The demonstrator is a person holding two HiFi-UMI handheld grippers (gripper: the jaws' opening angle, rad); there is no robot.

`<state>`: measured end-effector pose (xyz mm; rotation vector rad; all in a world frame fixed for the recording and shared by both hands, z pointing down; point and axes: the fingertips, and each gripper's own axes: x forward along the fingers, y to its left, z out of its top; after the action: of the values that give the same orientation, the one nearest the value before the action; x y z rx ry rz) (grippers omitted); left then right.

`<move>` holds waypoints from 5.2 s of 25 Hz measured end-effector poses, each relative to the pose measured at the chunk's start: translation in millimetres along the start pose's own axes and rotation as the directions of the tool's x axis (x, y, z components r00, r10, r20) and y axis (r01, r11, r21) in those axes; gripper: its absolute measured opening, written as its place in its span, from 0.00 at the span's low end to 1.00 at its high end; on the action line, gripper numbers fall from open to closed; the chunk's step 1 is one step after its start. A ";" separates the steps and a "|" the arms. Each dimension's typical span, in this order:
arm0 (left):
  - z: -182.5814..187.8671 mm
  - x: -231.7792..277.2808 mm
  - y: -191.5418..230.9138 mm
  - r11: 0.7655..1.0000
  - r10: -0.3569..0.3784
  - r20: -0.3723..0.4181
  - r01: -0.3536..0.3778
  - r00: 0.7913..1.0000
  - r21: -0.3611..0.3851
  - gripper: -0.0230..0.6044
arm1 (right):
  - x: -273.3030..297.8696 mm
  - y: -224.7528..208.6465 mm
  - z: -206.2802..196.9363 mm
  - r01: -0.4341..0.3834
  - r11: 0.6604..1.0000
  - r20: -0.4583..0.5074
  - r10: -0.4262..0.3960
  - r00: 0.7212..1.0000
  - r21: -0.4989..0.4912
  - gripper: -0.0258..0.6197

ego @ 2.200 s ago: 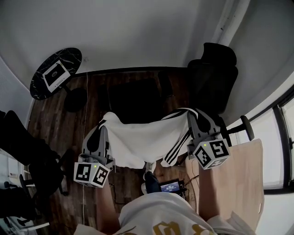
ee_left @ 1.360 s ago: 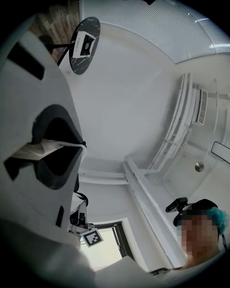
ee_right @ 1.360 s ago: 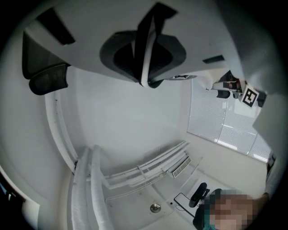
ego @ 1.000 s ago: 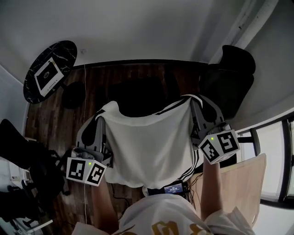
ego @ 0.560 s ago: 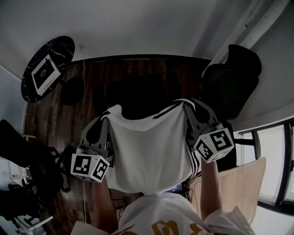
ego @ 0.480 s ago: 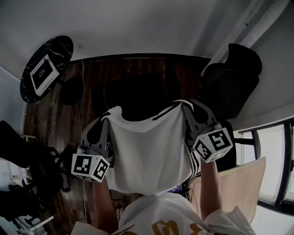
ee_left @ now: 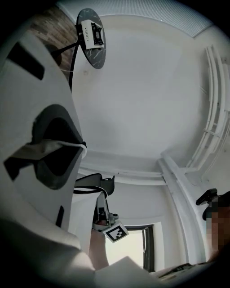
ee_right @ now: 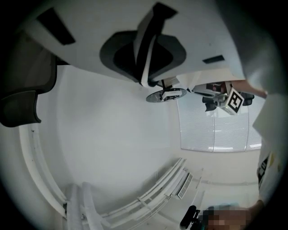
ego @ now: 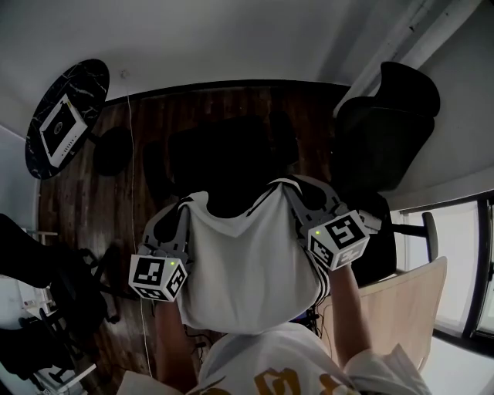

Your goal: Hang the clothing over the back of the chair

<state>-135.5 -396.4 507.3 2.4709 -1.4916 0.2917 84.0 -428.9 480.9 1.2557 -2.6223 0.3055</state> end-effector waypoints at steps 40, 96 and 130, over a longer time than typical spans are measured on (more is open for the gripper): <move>-160.6 29.8 -82.1 0.836 -0.429 -0.630 0.549 0.648 -0.004 0.24 | 32.1 64.2 -140.0 -0.434 0.896 -0.522 0.327 0.788 -0.093 0.15; -20.7 -195.9 -109.2 1.000 0.005 -0.119 -0.006 0.993 -0.008 0.07 | -182.4 167.4 -21.4 0.046 0.969 -0.066 -0.064 0.996 -0.243 0.06; -12.8 -254.1 -164.4 0.999 0.033 0.141 -0.028 0.989 -0.038 0.07 | -242.7 208.4 -23.5 0.173 0.985 0.140 -0.170 0.976 -0.014 0.06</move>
<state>-106.8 -105.3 428.8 2.4888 -1.5759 0.0959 71.5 -115.2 415.4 1.5336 -2.5961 0.1599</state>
